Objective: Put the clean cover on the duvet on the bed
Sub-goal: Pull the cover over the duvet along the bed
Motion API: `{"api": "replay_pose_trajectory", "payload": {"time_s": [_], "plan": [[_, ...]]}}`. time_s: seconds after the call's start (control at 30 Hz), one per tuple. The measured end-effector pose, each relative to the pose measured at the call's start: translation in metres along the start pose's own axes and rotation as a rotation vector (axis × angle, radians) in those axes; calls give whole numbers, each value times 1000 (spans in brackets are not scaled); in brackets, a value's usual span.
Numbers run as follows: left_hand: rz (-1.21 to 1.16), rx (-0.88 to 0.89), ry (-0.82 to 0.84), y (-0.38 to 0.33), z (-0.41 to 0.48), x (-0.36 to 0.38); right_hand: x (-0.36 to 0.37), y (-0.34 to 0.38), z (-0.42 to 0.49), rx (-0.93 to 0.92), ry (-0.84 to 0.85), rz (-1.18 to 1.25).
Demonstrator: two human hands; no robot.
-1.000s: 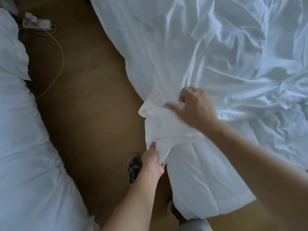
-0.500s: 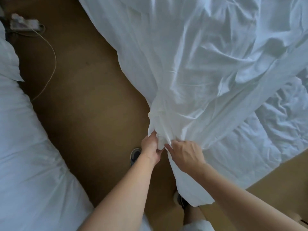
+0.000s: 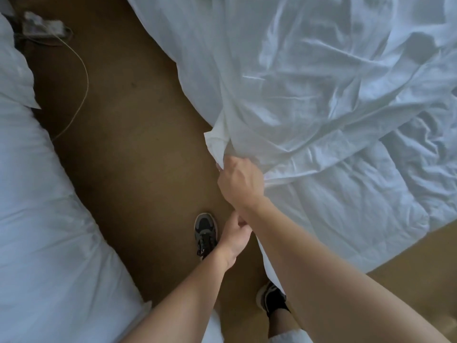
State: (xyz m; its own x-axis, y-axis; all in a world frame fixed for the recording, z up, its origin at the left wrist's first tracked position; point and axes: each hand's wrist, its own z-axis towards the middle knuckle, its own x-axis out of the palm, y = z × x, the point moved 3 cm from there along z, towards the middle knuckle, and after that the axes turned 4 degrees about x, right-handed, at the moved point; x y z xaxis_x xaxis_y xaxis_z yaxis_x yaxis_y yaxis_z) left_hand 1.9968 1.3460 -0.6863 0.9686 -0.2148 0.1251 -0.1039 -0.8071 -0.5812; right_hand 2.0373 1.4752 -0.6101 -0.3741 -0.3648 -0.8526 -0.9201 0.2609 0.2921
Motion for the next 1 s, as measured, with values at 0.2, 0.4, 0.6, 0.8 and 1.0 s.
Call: {"api": "replay_pose_trajectory", "payload": {"time_s": [0.2,0.4,0.6,0.8,1.0], "plan": [[-79,-100,160,-2,-1,28,0,-4,0,-46,49,-119],[-274,-82,48,0,2,34,14,-11,-20,-153,73,-273],[108,23,-100,-27,24,-23,24,-58,-46,-107,210,-291],[301,440,-500,-201,43,-70,15,-41,-49,-109,178,-250],[260,239,-162,-261,73,-1,-2,-21,-51,-166,186,-271]]}}
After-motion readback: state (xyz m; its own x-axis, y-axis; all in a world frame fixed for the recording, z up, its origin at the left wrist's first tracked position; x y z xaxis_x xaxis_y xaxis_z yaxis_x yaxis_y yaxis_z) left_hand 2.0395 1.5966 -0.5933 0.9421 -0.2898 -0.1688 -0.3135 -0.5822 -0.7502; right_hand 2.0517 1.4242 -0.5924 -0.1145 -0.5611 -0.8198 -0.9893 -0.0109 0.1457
